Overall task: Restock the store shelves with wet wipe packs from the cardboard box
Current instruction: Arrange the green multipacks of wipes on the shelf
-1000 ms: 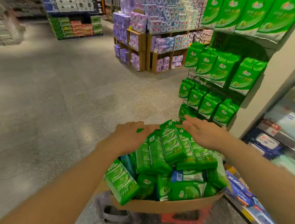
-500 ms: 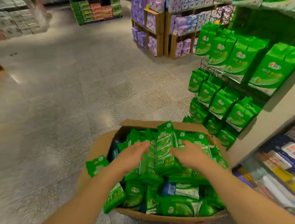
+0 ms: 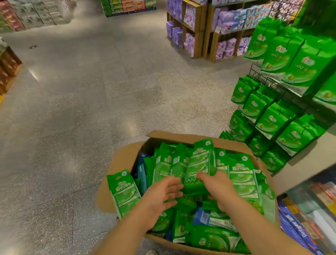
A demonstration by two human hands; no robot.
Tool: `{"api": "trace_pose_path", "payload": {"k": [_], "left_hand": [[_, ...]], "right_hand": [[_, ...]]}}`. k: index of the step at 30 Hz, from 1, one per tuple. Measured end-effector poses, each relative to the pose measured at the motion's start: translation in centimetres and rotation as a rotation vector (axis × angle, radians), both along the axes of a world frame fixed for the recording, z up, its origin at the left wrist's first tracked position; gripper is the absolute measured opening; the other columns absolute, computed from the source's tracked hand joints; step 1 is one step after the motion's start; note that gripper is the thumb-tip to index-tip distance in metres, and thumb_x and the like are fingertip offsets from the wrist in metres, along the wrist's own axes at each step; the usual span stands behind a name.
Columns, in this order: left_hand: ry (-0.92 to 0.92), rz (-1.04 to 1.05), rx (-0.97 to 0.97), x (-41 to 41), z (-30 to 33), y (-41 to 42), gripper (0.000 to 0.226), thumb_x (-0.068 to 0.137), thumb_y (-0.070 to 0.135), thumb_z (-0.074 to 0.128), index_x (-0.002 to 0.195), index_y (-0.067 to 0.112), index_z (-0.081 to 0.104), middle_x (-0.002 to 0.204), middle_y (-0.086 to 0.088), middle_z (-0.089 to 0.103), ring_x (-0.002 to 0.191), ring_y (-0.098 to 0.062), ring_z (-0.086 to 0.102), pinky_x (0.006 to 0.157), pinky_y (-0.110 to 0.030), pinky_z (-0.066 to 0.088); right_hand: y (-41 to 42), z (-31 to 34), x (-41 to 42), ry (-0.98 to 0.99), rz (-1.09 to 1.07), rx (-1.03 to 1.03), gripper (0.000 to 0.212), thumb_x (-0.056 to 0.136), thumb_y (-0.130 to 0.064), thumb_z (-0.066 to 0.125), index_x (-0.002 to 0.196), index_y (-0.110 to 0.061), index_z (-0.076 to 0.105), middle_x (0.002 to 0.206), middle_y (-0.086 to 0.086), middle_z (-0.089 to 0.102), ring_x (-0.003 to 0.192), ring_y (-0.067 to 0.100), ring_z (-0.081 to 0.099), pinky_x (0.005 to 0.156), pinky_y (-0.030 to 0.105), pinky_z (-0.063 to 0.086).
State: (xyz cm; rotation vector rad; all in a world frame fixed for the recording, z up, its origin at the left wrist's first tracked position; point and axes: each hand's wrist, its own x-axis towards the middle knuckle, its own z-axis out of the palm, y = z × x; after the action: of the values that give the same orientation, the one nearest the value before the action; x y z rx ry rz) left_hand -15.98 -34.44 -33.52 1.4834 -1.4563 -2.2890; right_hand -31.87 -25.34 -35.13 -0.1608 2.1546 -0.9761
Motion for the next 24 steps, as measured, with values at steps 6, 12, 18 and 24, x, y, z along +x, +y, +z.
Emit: {"api": "trace_pose_path", "payload": {"k": [6,12,18,24], "left_hand": [[0.081,0.109,0.151,1.8,0.2,-1.3,0.048,0.103,0.051,0.046,0.127,0.015,0.066,0.121,-0.008,0.071,0.103,-0.031,0.068,0.092,-0.042,0.054],[0.284,0.15,0.331,3.2,0.6,-2.3,0.047,0.1,0.051,0.053,0.127,0.017,0.071,0.125,-0.017,0.071,0.117,-0.038,0.068,0.109,-0.058,0.046],[0.259,0.25,0.234,5.4,-1.7,-3.2,0.058,0.078,0.027,0.078,0.131,0.011,0.062,0.116,-0.021,0.074,0.104,-0.042,0.072,0.097,-0.06,0.054],[0.228,0.317,0.225,8.5,-3.4,-4.3,0.057,0.076,0.018,0.079,0.129,0.016,0.057,0.111,-0.019,0.076,0.099,-0.041,0.074,0.093,-0.062,0.055]], "right_hand": [[1.2,1.2,2.9,-0.092,0.009,-0.212,0.08,0.071,-0.068,0.079,0.13,-0.019,0.056,0.121,-0.002,0.068,0.105,0.021,0.069,0.087,0.043,0.059],[0.3,2.5,6.6,-0.208,0.263,-0.272,0.059,0.078,-0.062,0.079,0.123,-0.026,0.067,0.114,-0.007,0.076,0.107,0.018,0.073,0.101,0.049,0.054],[-1.3,3.7,8.3,-0.109,0.428,-0.134,0.045,0.098,-0.061,0.053,0.129,-0.028,0.059,0.128,-0.024,0.059,0.117,0.006,0.061,0.099,0.033,0.05],[-3.1,-0.4,6.0,0.275,0.278,0.133,0.057,0.095,-0.053,0.061,0.129,-0.009,0.055,0.109,0.009,0.064,0.094,0.023,0.064,0.081,0.037,0.054]]}}
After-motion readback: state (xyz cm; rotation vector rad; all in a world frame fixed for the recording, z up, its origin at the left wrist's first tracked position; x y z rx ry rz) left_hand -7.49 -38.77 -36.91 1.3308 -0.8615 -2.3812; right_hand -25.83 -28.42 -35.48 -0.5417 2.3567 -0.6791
